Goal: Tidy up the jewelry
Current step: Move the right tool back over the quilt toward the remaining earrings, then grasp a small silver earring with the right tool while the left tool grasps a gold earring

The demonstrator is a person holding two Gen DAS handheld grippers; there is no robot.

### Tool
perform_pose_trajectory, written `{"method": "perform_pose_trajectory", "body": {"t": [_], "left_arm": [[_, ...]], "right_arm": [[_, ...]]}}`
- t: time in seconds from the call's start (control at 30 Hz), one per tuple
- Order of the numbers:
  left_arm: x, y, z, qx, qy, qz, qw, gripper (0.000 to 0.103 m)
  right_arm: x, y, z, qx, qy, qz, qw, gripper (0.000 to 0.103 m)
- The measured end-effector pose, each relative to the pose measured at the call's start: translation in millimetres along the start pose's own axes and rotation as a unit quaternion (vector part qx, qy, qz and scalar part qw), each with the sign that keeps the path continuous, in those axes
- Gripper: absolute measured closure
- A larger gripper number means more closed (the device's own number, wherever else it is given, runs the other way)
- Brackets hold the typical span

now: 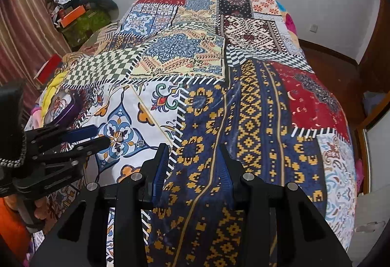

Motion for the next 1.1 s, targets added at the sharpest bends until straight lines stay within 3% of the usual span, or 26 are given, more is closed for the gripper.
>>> {"method": "perform_pose_trajectory", "body": {"t": [0.17, 0.43, 0.47, 0.63, 1.1], "left_arm": [[-0.6, -22.9, -1.6, 0.024, 0.01, -0.012, 0.9996, 0.082], [3.3, -25.3, -0.3, 0.014, 0.017, -0.033, 0.9992, 0.085], [3.5, -25.7, -0.6, 0.016, 0.016, -0.035, 0.9991, 0.098], [4.4, -26.1, -1.4, 0.016, 0.018, -0.035, 0.9991, 0.103], [34.7, 21.0, -13.9, -0.033, 0.035, 0.01, 0.9988, 0.103]], "right_arm": [[4.7, -8.4, -2.4, 0.01, 0.011, 0.002, 1.0, 0.067], [13.8, -20.1, -4.4, 0.024, 0.034, -0.002, 0.999, 0.067], [15.1, -21.9, -4.4, 0.026, 0.036, -0.002, 0.999, 0.067], [19.5, -28.2, -5.3, 0.036, 0.04, 0.003, 0.999, 0.067], [27.3, -39.4, -11.3, 0.062, 0.058, 0.004, 0.996, 0.067]]}}
Point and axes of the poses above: each gripper's, at about its wrist camera, not at the fingertips, and y roughly against the way its jaws point, x to its left, z to its top, the point moved 9 cm from there along -y, roughly the way its jaws point, and after that the axes turned 7 degrees about -y, right-handed, at the moved point
